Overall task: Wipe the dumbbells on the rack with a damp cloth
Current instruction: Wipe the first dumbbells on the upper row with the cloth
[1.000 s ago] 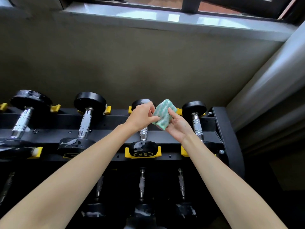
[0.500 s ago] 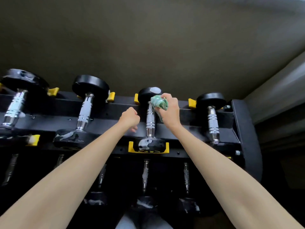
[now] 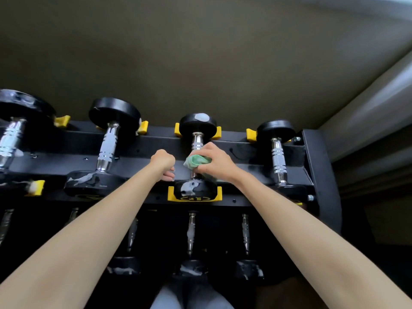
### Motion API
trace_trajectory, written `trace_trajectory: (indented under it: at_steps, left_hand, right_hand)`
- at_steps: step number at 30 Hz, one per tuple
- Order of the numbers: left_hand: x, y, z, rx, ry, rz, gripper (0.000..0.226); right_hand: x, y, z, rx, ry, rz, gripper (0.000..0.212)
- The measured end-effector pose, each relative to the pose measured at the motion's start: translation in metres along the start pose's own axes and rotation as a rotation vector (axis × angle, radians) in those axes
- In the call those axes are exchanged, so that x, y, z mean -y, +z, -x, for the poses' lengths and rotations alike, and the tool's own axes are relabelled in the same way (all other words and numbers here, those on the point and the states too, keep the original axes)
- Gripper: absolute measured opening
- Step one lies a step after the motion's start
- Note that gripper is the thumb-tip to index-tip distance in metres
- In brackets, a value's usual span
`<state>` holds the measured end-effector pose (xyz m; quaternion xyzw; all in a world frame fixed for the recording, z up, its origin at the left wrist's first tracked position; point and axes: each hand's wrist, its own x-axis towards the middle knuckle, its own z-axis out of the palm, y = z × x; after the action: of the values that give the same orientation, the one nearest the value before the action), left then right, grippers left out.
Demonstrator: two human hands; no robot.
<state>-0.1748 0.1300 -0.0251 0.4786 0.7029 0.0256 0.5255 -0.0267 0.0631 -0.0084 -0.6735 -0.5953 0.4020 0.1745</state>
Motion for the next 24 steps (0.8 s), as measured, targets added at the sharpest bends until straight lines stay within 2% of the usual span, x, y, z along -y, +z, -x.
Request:
trace_trajectory:
  at_steps: [3, 5, 8, 13, 16, 18, 20, 24]
  left_hand:
    - [0.001, 0.003, 0.003, 0.014, 0.01, 0.0, 0.037]
    - [0.001, 0.006, 0.006, 0.025, 0.015, -0.003, 0.037]
    - [0.002, 0.01, 0.01, 0.029, 0.005, -0.001, 0.035]
    - [0.008, 0.007, 0.013, 0.037, 0.011, 0.022, 0.036]
    - [0.011, 0.002, 0.015, 0.057, 0.024, 0.041, 0.037]
    - [0.014, -0.001, 0.017, 0.079, 0.03, 0.039, 0.035]
    - [0.017, -0.004, 0.018, 0.126, 0.028, 0.029, 0.031]
    - [0.024, -0.014, 0.016, 0.277, 0.045, -0.017, 0.027]
  right_hand:
    - [-0.001, 0.002, 0.013, 0.122, 0.121, -0.164, 0.025]
    - [0.002, 0.0, 0.018, 0.165, 0.166, -0.172, 0.023]
    - [0.008, -0.005, 0.018, 0.235, 0.202, -0.17, 0.005]
    - [0.009, -0.012, 0.02, 0.256, 0.23, -0.243, 0.024]
    - [0.011, -0.027, 0.027, 0.302, 0.234, -0.325, 0.008]
    - [0.01, -0.039, 0.03, 0.359, 0.261, -0.478, 0.01]
    - [0.007, -0.047, 0.027, 0.302, 0.247, -0.626, 0.014]
    - [0.006, -0.048, -0.003, -0.097, 0.114, -0.659, 0.021]
